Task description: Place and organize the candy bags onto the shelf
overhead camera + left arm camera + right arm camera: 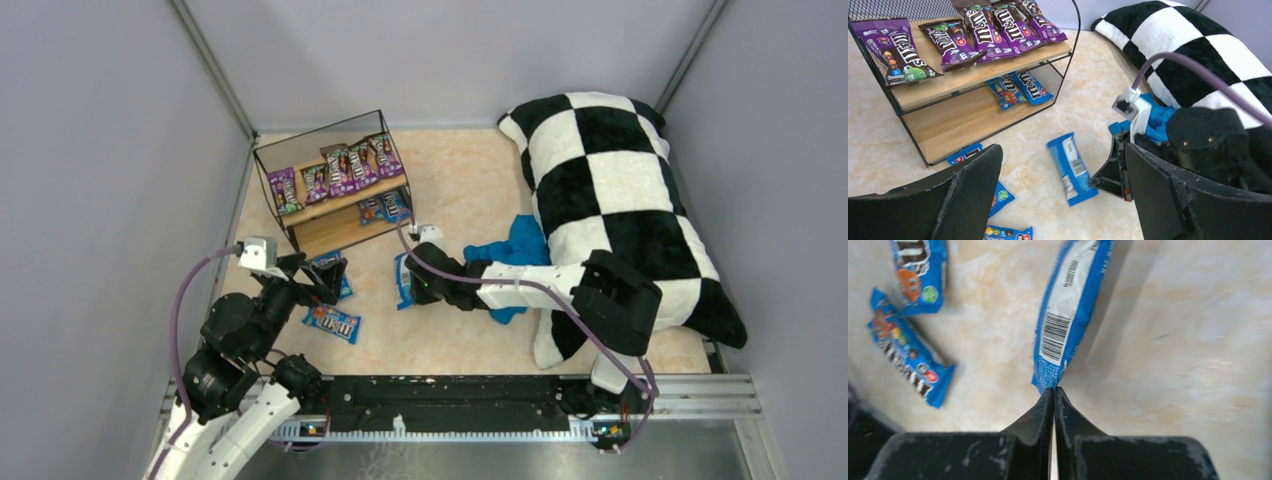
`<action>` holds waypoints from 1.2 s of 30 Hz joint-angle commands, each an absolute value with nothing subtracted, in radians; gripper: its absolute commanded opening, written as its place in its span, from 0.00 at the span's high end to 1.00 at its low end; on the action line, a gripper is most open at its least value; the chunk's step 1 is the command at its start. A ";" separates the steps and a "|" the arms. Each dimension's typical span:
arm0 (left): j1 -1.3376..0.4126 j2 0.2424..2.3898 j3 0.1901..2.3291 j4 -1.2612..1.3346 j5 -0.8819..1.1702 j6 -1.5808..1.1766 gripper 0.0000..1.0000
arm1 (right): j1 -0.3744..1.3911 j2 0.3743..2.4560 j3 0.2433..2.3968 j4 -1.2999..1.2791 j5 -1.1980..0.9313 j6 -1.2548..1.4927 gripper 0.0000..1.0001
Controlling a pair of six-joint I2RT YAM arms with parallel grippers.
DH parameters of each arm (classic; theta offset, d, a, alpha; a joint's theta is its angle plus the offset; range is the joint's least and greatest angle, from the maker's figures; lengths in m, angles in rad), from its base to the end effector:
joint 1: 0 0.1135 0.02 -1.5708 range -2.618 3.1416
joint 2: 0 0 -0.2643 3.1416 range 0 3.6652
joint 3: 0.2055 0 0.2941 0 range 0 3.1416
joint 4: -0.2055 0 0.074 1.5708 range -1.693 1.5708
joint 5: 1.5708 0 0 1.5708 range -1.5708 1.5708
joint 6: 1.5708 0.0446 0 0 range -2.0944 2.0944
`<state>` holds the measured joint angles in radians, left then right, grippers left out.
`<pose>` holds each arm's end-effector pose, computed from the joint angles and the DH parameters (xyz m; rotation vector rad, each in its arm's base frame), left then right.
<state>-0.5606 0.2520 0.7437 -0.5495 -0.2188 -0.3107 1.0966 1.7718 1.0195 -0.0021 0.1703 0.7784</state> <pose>0.0956 -0.0486 0.3614 0.0357 1.6493 -0.4902 0.1939 0.3613 0.1388 -0.2965 2.4147 0.7248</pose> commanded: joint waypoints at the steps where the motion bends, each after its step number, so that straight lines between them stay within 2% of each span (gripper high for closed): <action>1: -0.561 0.261 0.747 -0.519 -0.222 -0.302 0.01 | 1.096 1.728 1.213 -0.534 0.486 0.551 1.00; 4: -0.560 0.261 0.745 -0.517 -0.221 -0.302 0.01 | 1.123 1.794 1.357 -0.813 0.684 0.526 1.00; 9: -0.561 0.257 0.746 -0.519 -0.229 -0.303 0.01 | 1.201 2.015 1.630 -1.180 0.841 0.553 0.98; 11: -0.560 0.253 0.746 -0.521 -0.235 -0.304 0.02 | 1.251 2.103 1.738 -1.197 0.861 0.524 0.73; 12: -0.560 0.251 0.746 -0.521 -0.238 -0.305 0.01 | 1.268 2.128 1.760 -1.161 0.833 0.497 0.65; 14: -0.561 0.248 0.747 -0.525 -0.242 -0.305 0.02 | 1.274 2.115 1.754 -1.047 0.703 0.463 0.59; 18: -0.561 0.242 0.751 -0.534 -0.253 -0.310 0.01 | 1.255 1.899 1.543 -0.696 0.460 0.453 0.50; 23: -0.561 0.247 0.746 -0.524 -0.248 -0.309 0.02 | 1.102 1.633 1.196 -0.369 0.175 0.655 0.48; 29: -0.561 0.261 0.747 -0.522 -0.235 -0.307 0.02 | 0.877 1.443 0.799 0.053 -0.121 0.942 0.40; 32: -0.561 0.261 0.744 -0.519 -0.232 -0.305 0.01 | 0.798 1.438 0.689 0.195 -0.197 1.040 0.38; 36: -0.560 0.267 0.745 -0.517 -0.224 -0.303 0.01 | 0.784 1.497 0.702 0.207 -0.192 1.062 0.38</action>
